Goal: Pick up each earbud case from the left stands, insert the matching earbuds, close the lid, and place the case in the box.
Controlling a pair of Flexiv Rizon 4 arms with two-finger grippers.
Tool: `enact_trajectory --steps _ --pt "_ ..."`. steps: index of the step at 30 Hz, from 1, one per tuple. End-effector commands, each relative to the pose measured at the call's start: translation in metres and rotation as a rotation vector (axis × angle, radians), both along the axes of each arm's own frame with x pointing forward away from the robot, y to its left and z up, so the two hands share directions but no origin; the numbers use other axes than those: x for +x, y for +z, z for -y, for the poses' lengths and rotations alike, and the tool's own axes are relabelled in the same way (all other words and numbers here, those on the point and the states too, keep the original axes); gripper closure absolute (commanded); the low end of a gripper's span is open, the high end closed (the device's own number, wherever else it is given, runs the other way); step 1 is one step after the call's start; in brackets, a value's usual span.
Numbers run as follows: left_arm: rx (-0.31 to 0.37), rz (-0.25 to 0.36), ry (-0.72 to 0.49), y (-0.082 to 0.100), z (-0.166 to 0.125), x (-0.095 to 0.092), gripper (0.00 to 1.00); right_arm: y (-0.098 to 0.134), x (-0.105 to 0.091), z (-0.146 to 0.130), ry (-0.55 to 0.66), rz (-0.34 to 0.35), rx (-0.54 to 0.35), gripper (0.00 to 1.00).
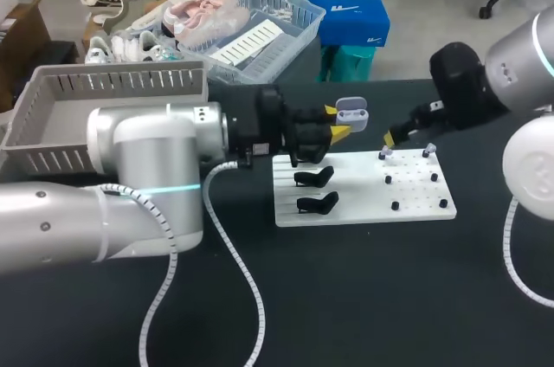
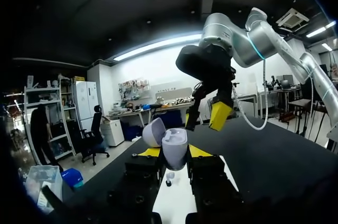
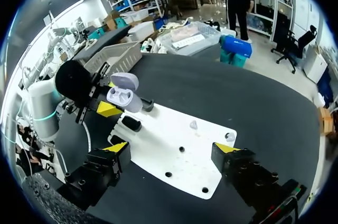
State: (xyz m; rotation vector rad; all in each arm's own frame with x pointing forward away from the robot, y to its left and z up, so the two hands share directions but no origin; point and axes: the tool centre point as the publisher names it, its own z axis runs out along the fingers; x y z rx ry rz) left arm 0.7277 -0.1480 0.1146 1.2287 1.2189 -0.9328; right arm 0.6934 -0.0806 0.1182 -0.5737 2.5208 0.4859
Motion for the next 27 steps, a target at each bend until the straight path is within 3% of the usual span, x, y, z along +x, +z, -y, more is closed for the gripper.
enact_trajectory --steps 1,7,11,17,22,27 --pt "-0.001 0.002 0.013 -0.001 0.002 -0.001 1.0 -0.001 -0.006 0.001 -0.025 0.015 -0.023 0.0" --pt "-0.001 0.002 0.013 -0.001 0.002 -0.001 1.0 -0.004 -0.009 0.007 -0.041 0.006 -0.062 0.0" --pt "-0.001 0.002 0.013 -0.001 0.002 -0.001 1.0 -0.01 -0.007 0.015 -0.065 -0.028 -0.147 0.0" --pt "-0.001 0.002 0.013 -0.001 0.002 -0.001 1.0 -0.023 -0.004 0.03 -0.045 -0.002 -0.274 0.0" --pt "-0.001 0.002 0.013 -0.001 0.002 -0.001 1.0 -0.043 0.003 0.047 -0.055 -0.015 -0.303 0.0" --pt "-0.001 0.002 0.013 -0.001 0.002 -0.001 1.0 -0.063 0.009 0.067 -0.058 -0.031 -0.278 0.0"
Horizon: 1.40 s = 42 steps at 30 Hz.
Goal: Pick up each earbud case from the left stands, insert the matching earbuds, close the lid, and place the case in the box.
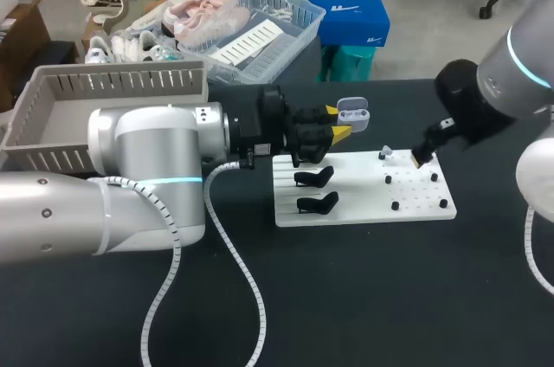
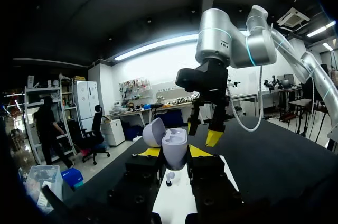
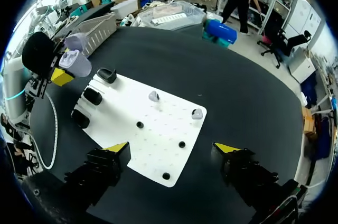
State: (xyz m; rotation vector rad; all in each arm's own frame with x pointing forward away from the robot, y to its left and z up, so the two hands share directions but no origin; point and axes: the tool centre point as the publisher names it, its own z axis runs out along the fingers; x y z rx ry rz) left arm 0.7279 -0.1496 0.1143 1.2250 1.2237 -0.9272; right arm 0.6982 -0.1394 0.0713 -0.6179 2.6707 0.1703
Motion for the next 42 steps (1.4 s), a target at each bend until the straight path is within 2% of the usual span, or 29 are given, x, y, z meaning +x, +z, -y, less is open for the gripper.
enact_trajectory --steps 1,8,24,26,27,28,37,42 --pt "-0.002 0.002 0.007 0.0 0.0 -0.001 1.0 -0.019 0.005 0.011 -0.016 0.034 -0.018 0.0" --pt "-0.002 0.002 0.007 0.0 0.0 -0.001 1.0 -0.028 0.009 0.026 0.006 0.026 -0.008 0.0" --pt "-0.002 0.002 0.007 0.0 0.0 -0.001 1.0 -0.024 0.047 0.025 0.122 -0.018 -0.09 0.0" --pt "-0.002 0.002 0.007 0.0 0.0 -0.001 0.91 -0.025 0.05 0.022 0.133 -0.027 -0.099 0.0" --pt "-0.002 0.002 0.007 0.0 0.0 -0.001 0.93 -0.026 0.052 0.021 0.136 -0.036 -0.108 0.0" --pt "-0.002 0.002 0.007 0.0 0.0 -0.001 1.0 -0.027 0.053 0.02 0.135 -0.043 -0.121 0.0" --pt "-0.002 0.002 0.007 0.0 0.0 -0.001 1.0 -0.042 0.063 0.012 0.154 -0.082 -0.127 0.0" --pt "-0.002 0.002 0.007 0.0 0.0 -0.001 1.0 -0.046 0.062 0.011 0.149 -0.087 -0.114 0.0"
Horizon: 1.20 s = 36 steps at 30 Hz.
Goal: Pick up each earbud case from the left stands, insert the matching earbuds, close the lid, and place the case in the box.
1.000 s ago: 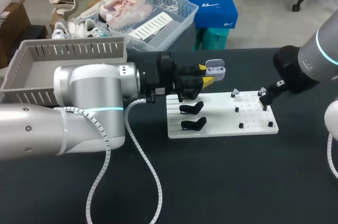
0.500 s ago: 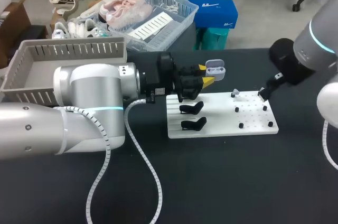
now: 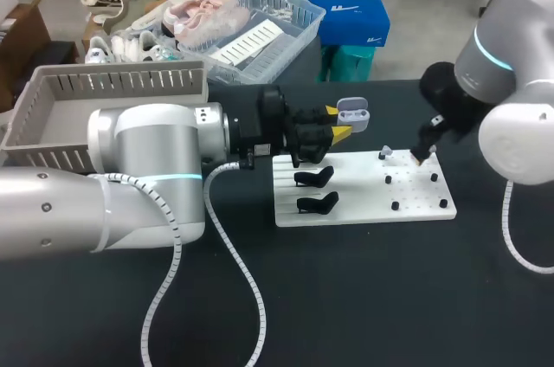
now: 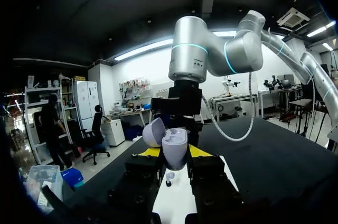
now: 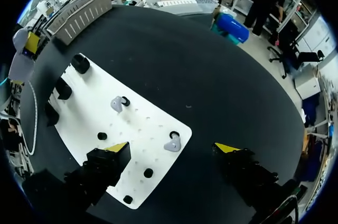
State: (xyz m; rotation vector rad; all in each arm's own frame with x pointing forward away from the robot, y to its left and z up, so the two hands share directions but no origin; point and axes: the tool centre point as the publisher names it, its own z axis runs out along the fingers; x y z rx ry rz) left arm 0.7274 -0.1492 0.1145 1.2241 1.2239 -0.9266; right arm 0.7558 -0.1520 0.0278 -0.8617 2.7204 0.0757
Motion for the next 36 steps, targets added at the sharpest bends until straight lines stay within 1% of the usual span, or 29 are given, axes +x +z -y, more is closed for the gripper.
enact_trajectory --steps 1,2,3,4,6,7,9,14,17,19,23,33,36 --pt "-0.002 0.002 0.006 -0.0006 0.0006 -0.0007 1.0 -0.0034 0.0042 -0.0012 0.0 -0.014 0.005 0.0" --pt "-0.002 0.002 0.006 -0.0006 0.0006 -0.0007 1.0 -0.0039 0.0038 -0.0011 -0.001 -0.014 0.009 0.12" --pt "-0.002 0.002 0.006 -0.0006 0.0006 -0.0007 1.0 -0.0042 0.0034 -0.0009 -0.002 -0.013 0.011 0.26" --pt "-0.002 0.002 0.006 -0.0006 0.0006 -0.0007 1.0 -0.0044 0.0031 -0.0004 -0.004 -0.012 0.012 0.31" --pt "-0.002 0.002 0.006 -0.0006 0.0006 -0.0007 1.0 -0.0041 0.0027 0.0009 -0.008 -0.011 0.013 0.32" --pt "-0.002 0.002 0.006 -0.0006 0.0006 -0.0007 1.0 -0.0034 0.0026 0.0014 -0.009 -0.011 0.014 0.44" --pt "-0.002 0.002 0.006 -0.0006 0.0006 -0.0007 1.0 -0.002 0.0026 0.0015 -0.01 -0.009 0.014 0.51" --pt "-0.002 0.002 0.006 -0.0006 0.0006 -0.0007 1.0 -0.0007 0.0031 0.0004 -0.006 -0.015 0.004 0.52" --pt "-0.002 0.002 0.006 -0.0006 0.0006 -0.0007 1.0 -0.0015 0.0022 0.0001 -0.007 -0.016 0.003 0.56" --pt "-0.002 0.002 0.006 -0.0006 0.0006 -0.0007 1.0 -0.0025 0.0011 0.0007 -0.009 -0.015 0.007 0.56" --pt "-0.002 0.002 0.006 -0.0006 0.0006 -0.0007 1.0 -0.0042 0.0002 0.0019 -0.011 -0.019 0.012 0.63" --pt "-0.002 0.002 0.006 -0.0006 0.0006 -0.0007 1.0 -0.0082 0.0052 0.0035 -0.009 -0.021 0.021 0.62" --pt "-0.002 0.002 0.006 -0.0006 0.0006 -0.0007 1.0 -0.009 0.0078 0.0031 -0.005 -0.024 0.023 0.64"
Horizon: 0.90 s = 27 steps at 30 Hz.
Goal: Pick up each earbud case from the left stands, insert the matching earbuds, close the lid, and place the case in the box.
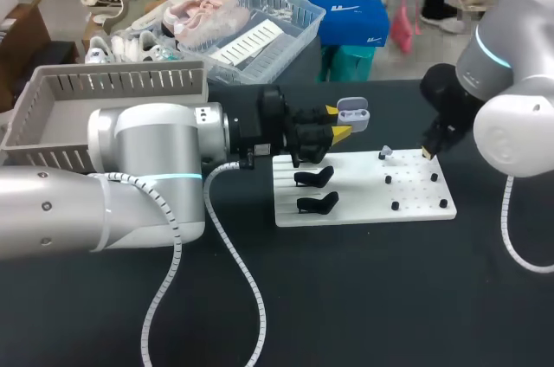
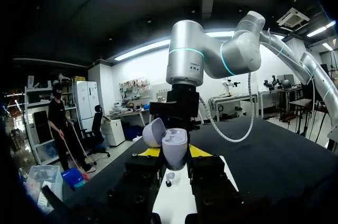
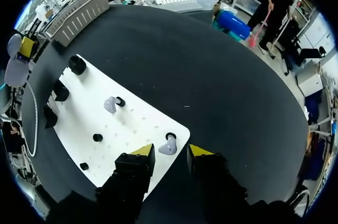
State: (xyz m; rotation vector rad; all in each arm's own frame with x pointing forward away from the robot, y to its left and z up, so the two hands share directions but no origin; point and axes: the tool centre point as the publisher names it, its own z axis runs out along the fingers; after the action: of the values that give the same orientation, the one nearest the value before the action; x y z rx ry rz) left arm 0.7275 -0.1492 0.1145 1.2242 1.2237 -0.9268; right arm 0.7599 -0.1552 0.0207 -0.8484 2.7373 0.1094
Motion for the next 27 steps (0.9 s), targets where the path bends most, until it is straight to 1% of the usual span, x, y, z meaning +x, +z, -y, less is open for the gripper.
enact_trajectory --steps 1,3,6,9,10,13,20,27 --pt "-0.002 0.002 0.006 -0.001 0.001 -0.001 1.0 -0.002 0.004 0.0 0.004 -0.004 0.004 0.67" --pt "-0.002 0.002 0.006 -0.001 0.001 -0.001 1.0 -0.002 0.005 -0.001 0.006 -0.004 0.004 0.72" --pt "-0.002 0.002 0.006 -0.001 0.001 -0.001 1.0 -0.003 0.006 -0.001 0.007 -0.004 0.005 0.73" --pt "-0.002 0.002 0.006 -0.001 0.001 -0.001 1.0 -0.004 0.006 -0.001 0.005 -0.005 0.009 0.77" --pt "-0.002 0.002 0.006 -0.001 0.001 -0.001 1.0 -0.005 0.006 -0.001 0.004 -0.005 0.011 0.8" --pt "-0.002 0.002 0.006 -0.001 0.001 -0.001 1.0 -0.006 0.006 -0.001 0.002 -0.008 0.014 1.0" --pt "-0.002 0.002 0.006 -0.001 0.001 -0.001 1.0 -0.002 0.002 -0.001 -0.002 -0.005 0.011 1.0" --pt "-0.002 0.002 0.006 -0.001 0.001 -0.001 1.0 0.012 -0.004 -0.001 -0.015 0.015 -0.013 1.0"
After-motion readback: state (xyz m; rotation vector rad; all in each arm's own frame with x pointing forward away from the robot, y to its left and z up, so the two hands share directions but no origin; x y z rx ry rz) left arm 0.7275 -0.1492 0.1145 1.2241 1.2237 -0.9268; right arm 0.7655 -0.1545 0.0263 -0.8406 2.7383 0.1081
